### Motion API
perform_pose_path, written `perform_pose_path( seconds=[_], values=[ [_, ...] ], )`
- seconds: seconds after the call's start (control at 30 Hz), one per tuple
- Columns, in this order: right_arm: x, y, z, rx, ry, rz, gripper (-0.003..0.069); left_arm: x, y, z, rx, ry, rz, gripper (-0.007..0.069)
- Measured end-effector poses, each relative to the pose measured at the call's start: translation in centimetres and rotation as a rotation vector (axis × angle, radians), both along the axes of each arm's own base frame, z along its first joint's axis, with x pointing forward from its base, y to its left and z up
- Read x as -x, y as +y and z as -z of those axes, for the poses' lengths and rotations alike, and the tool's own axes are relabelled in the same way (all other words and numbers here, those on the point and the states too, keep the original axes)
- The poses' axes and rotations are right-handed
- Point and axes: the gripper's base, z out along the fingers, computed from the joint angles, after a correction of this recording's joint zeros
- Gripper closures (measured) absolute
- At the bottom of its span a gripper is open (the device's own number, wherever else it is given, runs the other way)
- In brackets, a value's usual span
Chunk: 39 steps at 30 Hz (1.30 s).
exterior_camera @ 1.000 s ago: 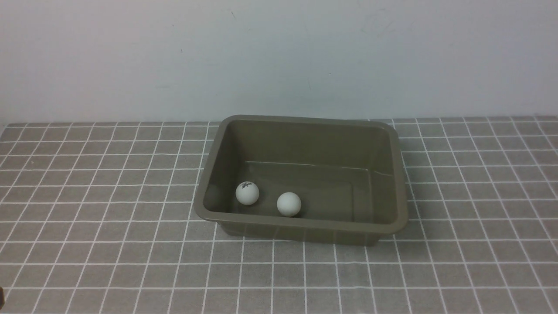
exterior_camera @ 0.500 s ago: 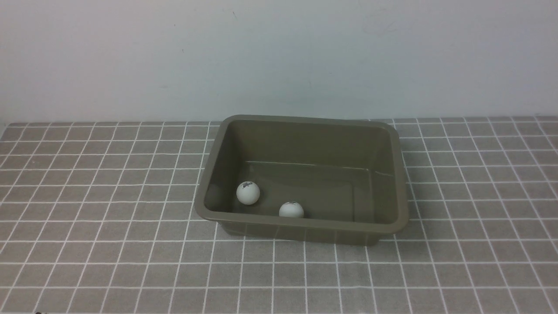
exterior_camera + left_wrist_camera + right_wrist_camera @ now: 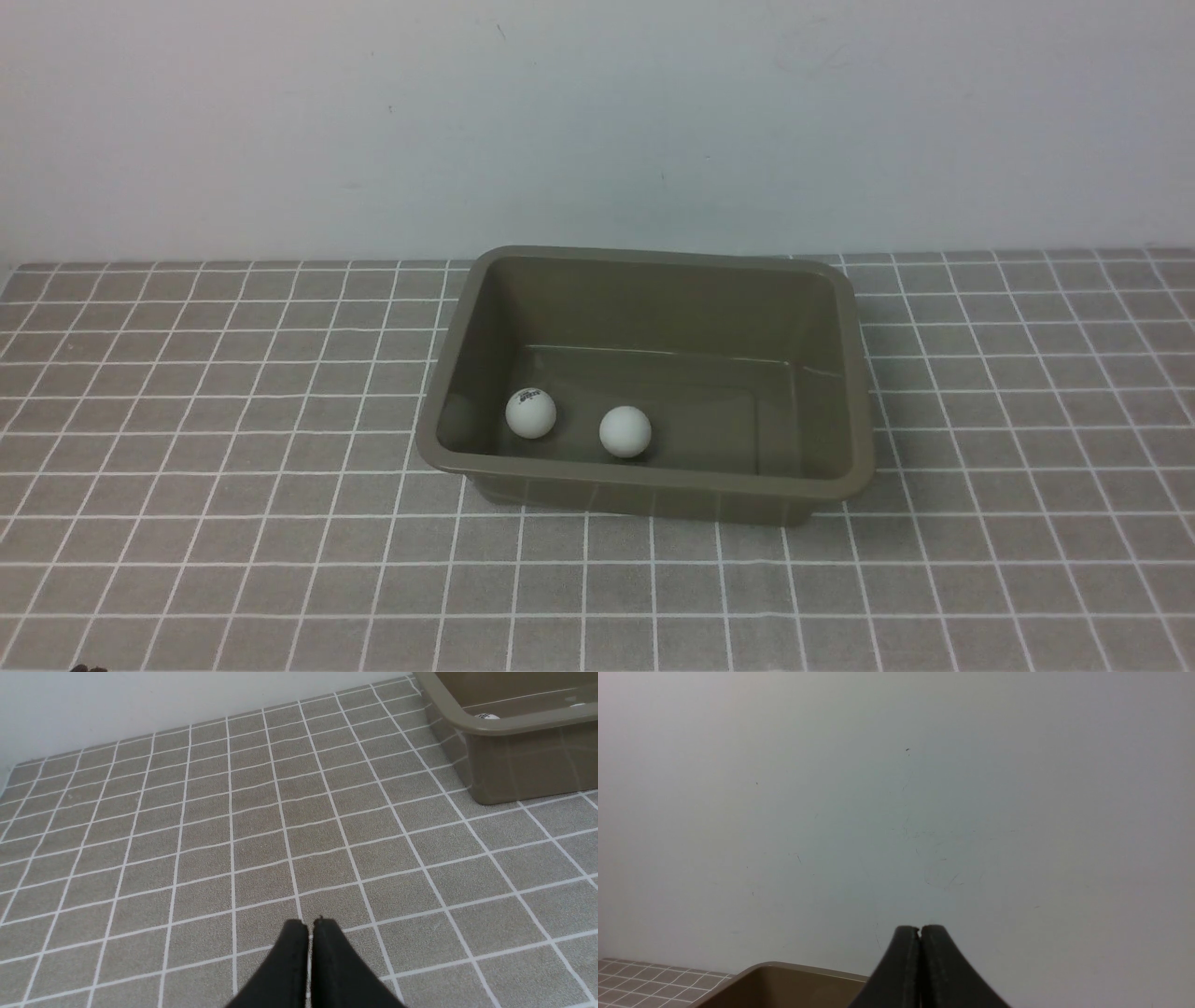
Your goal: Put the table tennis balls into the box on the grey coffee tablecloth.
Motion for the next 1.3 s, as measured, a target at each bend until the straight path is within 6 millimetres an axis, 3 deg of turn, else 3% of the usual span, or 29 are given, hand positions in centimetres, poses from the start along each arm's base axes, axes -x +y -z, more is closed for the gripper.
perform_pose_path(
  seconds=[0.87, 1.03, 1.13, 1.3],
  values=[
    [0.0, 0.7, 0.7, 0.135, 0.036, -0.051, 0.0669, 0.0, 0.0, 0.0, 0.0, 0.0, 0.001, 0.0629],
    [-1.3, 0.4, 3.9, 0.201, 0.143, 0.11, 0.0669, 0.0, 0.0, 0.0, 0.0, 0.0, 0.001, 0.0629],
    [-2.5, 0.0, 8.2, 0.213, 0.282, 0.235, 0.0669, 0.0, 0.0, 0.0, 0.0, 0.0, 0.001, 0.0629],
    [-3.2, -0.4, 12.6, 0.204, 0.393, 0.305, 0.0669, 0.0, 0.0, 0.0, 0.0, 0.0, 0.001, 0.0629]
  ],
)
